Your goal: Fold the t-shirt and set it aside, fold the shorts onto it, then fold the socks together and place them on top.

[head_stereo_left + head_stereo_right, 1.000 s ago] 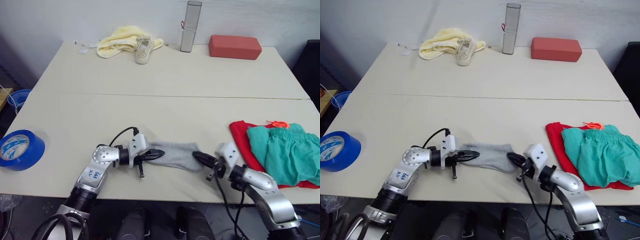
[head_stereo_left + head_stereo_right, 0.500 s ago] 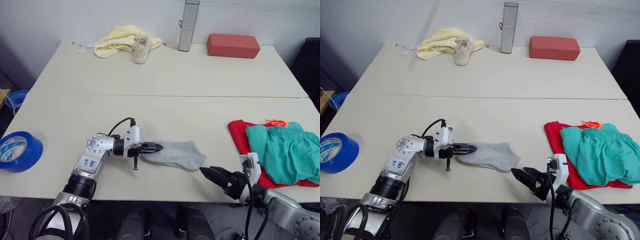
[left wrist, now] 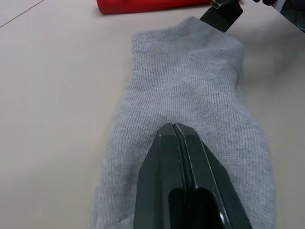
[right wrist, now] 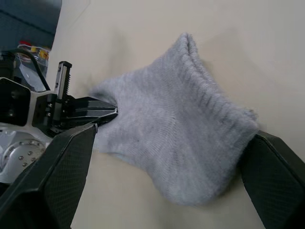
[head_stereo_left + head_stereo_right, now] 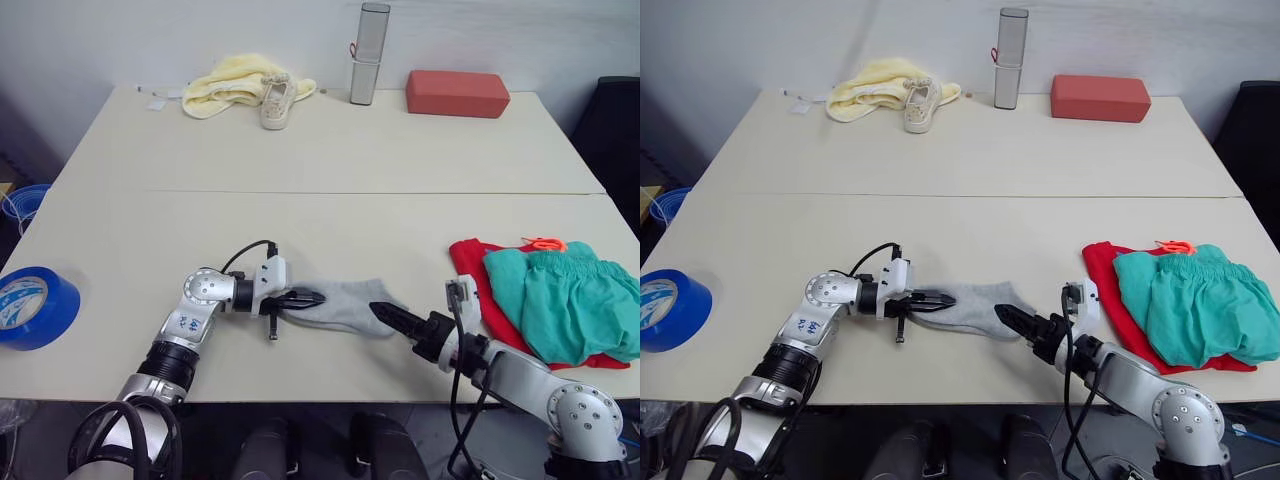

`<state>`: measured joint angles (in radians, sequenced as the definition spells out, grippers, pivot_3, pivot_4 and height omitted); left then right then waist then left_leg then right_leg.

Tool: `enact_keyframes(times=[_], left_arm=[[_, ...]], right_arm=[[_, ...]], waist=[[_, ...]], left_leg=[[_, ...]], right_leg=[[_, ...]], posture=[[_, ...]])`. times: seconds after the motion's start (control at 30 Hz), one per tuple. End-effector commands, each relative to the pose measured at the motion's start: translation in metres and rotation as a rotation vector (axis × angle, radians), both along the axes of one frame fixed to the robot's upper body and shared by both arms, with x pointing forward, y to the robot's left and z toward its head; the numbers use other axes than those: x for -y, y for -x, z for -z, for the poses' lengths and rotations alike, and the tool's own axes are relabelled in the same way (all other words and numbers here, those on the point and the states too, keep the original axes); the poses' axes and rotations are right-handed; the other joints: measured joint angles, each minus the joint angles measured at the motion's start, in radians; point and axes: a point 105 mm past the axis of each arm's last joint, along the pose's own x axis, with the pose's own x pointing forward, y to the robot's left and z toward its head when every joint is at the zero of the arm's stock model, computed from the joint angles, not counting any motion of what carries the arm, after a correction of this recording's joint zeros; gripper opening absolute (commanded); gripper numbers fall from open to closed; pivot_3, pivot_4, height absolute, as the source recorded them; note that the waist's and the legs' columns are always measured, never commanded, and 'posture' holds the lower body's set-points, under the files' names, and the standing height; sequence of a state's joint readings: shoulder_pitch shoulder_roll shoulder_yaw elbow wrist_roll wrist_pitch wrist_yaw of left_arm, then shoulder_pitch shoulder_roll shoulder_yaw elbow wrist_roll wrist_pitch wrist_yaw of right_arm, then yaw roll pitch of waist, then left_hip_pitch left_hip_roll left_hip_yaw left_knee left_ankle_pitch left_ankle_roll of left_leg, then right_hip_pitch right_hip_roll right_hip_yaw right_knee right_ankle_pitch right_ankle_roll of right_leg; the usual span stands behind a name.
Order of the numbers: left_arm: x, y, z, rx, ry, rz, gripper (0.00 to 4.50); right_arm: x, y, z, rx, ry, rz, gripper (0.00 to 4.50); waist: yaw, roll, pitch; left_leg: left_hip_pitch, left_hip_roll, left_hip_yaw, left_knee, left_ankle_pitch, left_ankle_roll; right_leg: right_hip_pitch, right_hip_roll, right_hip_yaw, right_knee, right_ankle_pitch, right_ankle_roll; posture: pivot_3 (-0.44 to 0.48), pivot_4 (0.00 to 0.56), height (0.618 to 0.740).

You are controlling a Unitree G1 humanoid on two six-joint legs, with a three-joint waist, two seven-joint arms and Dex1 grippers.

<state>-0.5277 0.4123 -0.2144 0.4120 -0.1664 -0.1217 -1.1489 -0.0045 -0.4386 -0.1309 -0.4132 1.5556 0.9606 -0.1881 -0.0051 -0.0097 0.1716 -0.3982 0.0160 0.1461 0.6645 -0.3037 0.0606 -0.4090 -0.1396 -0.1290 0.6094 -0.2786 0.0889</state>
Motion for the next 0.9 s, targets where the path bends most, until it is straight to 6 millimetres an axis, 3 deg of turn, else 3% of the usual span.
enact_keyframes(times=[0.03,0.23,0.4,0.6,0.77,0.9], left_arm=[[-0.002,-0.001,0.007,-0.017,-0.026,-0.015,0.0],[0.0,0.0,0.003,-0.009,-0.017,-0.002,0.0],[0.015,0.002,-0.003,0.001,0.014,0.03,0.0],[0.041,0.003,-0.014,0.012,0.079,0.056,0.0],[0.067,0.001,-0.015,0.008,0.108,0.058,0.0],[0.08,-0.004,-0.011,-0.007,0.093,0.023,0.0]], right_arm=[[-0.014,0.002,0.013,-0.065,-0.027,-0.046,3.84],[-0.002,-0.005,0.006,-0.017,-0.006,0.005,1.85],[0.023,-0.005,-0.003,0.032,0.026,0.079,0.09],[0.063,0.0,-0.02,0.093,0.137,0.158,0.04],[0.074,-0.001,-0.034,0.158,0.281,0.124,0.04],[0.068,-0.005,-0.043,0.221,0.436,0.058,0.04]], waist=[[0.0,0.0,0.0],[0.002,0.0,0.0],[0.008,0.001,0.0],[0.027,0.002,0.001],[0.029,0.003,0.002],[0.029,0.004,0.002]], left_leg=[[0.0,0.0,0.0,0.0,0.0,0.0],[-0.001,0.0,0.0,0.0,0.0,0.0],[-0.003,0.0,0.0,0.001,0.0,0.0],[-0.006,-0.003,0.0,0.002,0.0,0.004],[-0.006,-0.003,0.0,0.002,0.0,0.005],[-0.007,-0.003,0.001,0.002,0.0,0.006]], right_leg=[[0.0,0.0,0.0,0.0,0.0,0.0],[-0.001,0.0,0.0,0.0,0.0,0.0],[-0.001,0.0,0.0,-0.001,0.0,0.001],[-0.001,-0.002,-0.001,-0.005,0.002,0.004],[-0.001,-0.001,-0.001,-0.006,0.003,0.005],[-0.002,-0.001,-0.001,-0.006,0.003,0.005]], posture=[[0.0,0.15,0.74],[0.0,0.15,0.74],[0.0,0.15,0.74],[0.0,0.15,0.74],[0.0,0.15,0.74],[0.0,0.15,0.74]])
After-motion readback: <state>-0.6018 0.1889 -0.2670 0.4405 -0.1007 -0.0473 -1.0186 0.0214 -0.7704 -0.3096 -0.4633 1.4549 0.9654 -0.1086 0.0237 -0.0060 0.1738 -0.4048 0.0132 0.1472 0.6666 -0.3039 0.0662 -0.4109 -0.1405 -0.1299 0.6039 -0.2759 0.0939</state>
